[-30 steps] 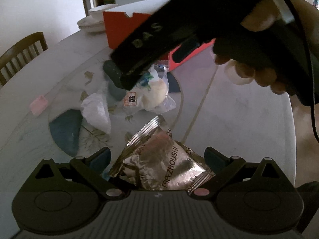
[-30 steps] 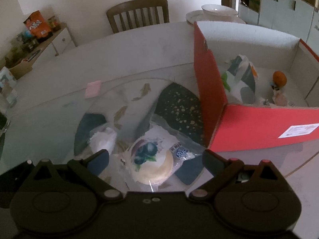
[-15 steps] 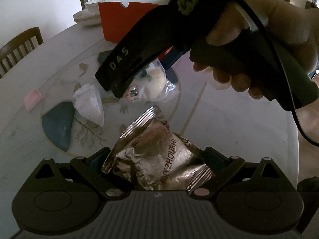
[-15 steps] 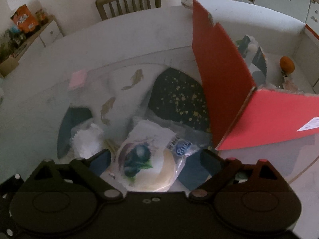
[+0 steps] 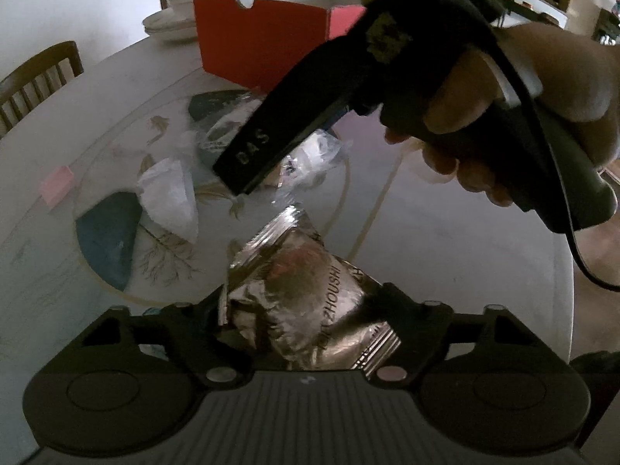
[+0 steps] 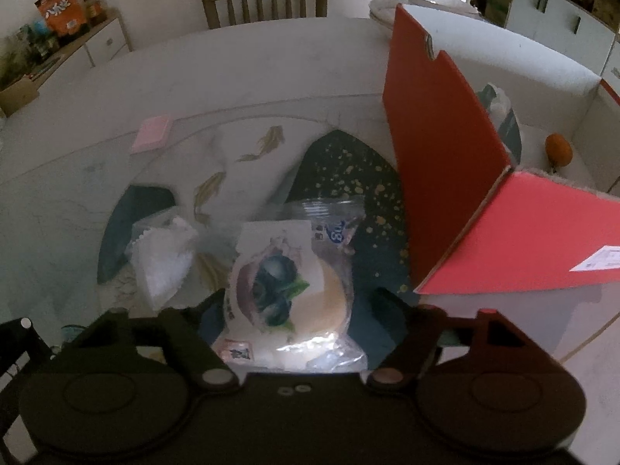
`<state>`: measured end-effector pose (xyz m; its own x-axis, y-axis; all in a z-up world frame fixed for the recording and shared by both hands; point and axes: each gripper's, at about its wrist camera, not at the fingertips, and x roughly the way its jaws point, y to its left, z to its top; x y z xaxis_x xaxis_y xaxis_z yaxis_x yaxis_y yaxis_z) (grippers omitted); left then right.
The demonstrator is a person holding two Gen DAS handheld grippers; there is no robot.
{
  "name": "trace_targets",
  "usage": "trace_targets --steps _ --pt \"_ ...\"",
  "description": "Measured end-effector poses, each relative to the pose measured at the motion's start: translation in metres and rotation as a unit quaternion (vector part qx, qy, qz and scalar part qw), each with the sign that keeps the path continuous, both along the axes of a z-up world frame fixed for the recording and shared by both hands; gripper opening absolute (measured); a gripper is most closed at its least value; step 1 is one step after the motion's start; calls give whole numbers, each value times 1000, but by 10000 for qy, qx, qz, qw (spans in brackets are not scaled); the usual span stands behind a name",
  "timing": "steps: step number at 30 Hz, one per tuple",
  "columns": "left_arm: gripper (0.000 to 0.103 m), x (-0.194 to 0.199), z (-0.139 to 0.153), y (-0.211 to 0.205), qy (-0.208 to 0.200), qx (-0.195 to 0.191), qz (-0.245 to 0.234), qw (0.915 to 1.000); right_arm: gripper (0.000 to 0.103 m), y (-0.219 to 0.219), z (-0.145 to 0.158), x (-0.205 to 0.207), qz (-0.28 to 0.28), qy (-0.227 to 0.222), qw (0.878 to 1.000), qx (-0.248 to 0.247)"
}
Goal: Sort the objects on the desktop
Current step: 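Grasp the silver foil pouch with the left tool while the right tool grasps the blueberry bread bag, then lift the foil pouch and bread bag with both tools and carry them into the red box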
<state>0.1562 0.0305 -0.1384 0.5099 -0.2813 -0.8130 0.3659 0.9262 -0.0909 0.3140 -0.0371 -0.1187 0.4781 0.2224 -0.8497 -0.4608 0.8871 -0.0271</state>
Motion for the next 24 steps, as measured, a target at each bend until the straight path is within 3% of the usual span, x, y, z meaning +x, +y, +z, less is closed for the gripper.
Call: trace_targets --steps 3,7,15,24 --pt "76 0 1 3 67 -92 112 9999 61 -1 2 0 61 -25 10000 28" --pt "70 -1 3 6 117 -207 266 9994 57 -4 4 -1 99 9 9999 62" --pt "53 -5 10 18 231 -599 571 9963 54 -13 12 -11 223 86 9997 92" --pt "47 -7 13 19 320 -810 811 9929 53 -40 30 -32 454 74 9987 207"
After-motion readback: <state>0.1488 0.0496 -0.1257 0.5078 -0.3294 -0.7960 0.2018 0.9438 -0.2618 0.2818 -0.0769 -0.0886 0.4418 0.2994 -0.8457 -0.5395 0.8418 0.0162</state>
